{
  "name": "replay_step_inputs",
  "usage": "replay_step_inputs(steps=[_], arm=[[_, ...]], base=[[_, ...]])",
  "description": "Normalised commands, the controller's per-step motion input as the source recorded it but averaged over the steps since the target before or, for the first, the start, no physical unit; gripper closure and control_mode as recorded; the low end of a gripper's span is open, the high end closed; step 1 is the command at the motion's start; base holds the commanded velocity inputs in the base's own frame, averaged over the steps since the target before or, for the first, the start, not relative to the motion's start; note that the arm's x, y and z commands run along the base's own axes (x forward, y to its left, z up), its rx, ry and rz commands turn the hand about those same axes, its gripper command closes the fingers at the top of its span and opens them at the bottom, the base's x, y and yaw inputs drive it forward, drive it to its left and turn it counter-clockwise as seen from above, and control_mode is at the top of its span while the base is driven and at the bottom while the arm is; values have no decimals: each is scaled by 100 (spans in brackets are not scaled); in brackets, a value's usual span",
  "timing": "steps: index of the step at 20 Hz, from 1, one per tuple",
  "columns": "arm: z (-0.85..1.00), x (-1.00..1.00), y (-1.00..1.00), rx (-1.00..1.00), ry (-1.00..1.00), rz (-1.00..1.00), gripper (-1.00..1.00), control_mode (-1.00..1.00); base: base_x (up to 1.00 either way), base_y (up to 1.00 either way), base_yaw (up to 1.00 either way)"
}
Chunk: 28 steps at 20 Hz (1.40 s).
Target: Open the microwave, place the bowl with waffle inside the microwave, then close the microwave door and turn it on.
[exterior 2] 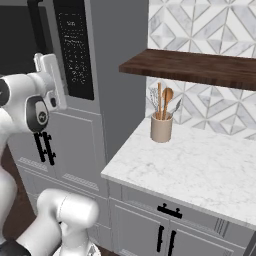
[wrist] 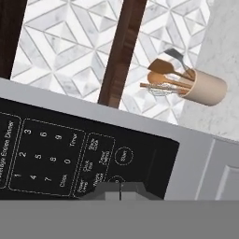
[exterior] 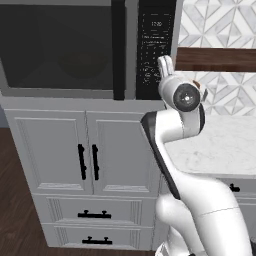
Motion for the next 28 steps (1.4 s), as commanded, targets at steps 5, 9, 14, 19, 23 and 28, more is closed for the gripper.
replay_step_inputs(steps=[5,9,14,19,23,28], arm=[[-25,49,0,0,1,5,100,-100],[-8,53,-1,0,0,4,100,-100],[-2,79,-2,0,0,1,100,-100],[-32,99,0,0,0,0,100,-100],[-65,100,-5,0,1,0,100,-100],[-79,100,-46,0,0,0,100,-100]], base=[[0,0,0],[0,0,0],[0,0,0],[0,0,0],[0,0,0],[0,0,0]])
